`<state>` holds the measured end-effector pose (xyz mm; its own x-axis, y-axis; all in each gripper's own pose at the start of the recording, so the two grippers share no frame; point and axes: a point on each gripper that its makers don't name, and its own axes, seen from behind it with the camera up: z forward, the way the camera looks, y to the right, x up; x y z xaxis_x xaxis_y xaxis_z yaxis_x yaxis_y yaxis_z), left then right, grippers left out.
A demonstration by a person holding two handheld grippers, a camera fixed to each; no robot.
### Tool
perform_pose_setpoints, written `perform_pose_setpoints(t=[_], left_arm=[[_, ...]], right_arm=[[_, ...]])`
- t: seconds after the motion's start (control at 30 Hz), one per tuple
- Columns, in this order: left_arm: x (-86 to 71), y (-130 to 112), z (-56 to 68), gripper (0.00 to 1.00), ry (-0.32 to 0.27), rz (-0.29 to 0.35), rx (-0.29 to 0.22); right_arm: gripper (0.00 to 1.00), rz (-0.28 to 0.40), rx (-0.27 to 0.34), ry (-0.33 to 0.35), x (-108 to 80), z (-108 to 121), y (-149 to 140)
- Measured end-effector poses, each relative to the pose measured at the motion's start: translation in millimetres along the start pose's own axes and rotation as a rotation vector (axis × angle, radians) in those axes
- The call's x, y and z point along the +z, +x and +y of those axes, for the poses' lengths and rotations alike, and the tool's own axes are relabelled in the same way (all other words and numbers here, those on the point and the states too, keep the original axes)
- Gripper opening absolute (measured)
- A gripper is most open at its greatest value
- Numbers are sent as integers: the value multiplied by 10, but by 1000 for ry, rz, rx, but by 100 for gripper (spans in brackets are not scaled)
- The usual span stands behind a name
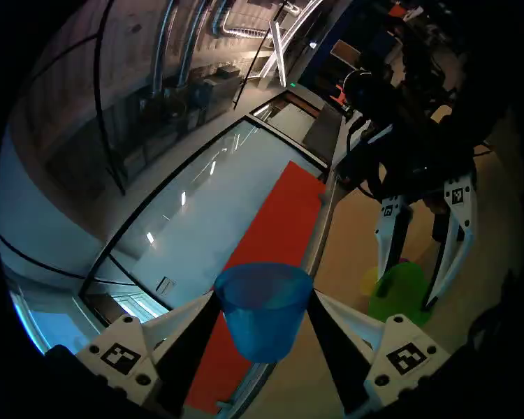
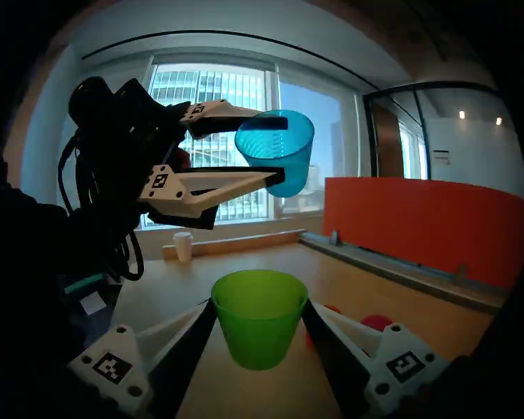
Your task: Pour water
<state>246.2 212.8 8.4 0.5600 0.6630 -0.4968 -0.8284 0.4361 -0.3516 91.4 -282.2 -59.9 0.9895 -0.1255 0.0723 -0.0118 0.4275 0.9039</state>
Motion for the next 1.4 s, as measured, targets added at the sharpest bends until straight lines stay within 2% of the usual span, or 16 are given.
perform_pose_setpoints(t=[0.5,1.4], left_arm=[[19,78,31,86,6,9,84],[-10,196,-49,86,31,24,186]], right_arm=[[90,5,-4,-7,7,18,51],[90,13,-16,-12,-24,42,99]])
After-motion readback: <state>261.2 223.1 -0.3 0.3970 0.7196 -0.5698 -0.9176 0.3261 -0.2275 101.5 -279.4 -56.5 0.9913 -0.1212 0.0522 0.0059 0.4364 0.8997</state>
